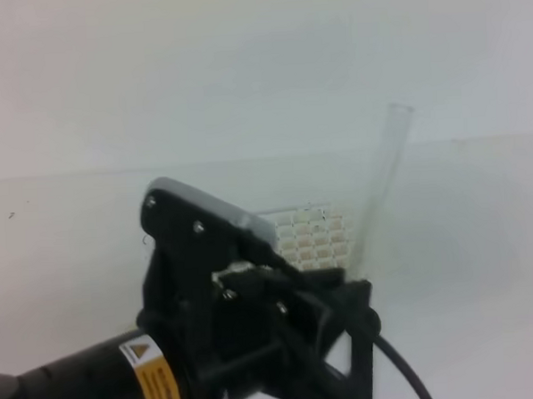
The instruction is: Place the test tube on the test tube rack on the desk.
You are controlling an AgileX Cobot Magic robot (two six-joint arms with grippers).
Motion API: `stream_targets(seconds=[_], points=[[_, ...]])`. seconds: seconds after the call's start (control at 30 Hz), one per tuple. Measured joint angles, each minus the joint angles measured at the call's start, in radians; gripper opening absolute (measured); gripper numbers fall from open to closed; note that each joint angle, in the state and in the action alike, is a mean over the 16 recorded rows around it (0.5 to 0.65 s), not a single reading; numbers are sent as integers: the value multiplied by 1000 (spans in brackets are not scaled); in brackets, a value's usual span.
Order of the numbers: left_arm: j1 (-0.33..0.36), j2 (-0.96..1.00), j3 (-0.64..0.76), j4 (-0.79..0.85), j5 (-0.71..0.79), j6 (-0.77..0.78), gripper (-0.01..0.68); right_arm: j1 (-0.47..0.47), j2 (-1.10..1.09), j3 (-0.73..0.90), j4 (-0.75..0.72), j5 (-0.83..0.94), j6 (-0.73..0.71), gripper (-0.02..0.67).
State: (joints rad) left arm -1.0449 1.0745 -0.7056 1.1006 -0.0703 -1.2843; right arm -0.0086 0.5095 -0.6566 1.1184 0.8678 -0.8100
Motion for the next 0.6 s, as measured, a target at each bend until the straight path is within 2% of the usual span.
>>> stream_targets(seconds=[0.27, 0.6], points=[[57, 9, 0, 7, -111, 52, 111, 0, 90, 0, 189, 22, -177, 48], [89, 54, 0, -30, -227, 122, 111, 0, 238, 0, 324, 92, -353, 238]])
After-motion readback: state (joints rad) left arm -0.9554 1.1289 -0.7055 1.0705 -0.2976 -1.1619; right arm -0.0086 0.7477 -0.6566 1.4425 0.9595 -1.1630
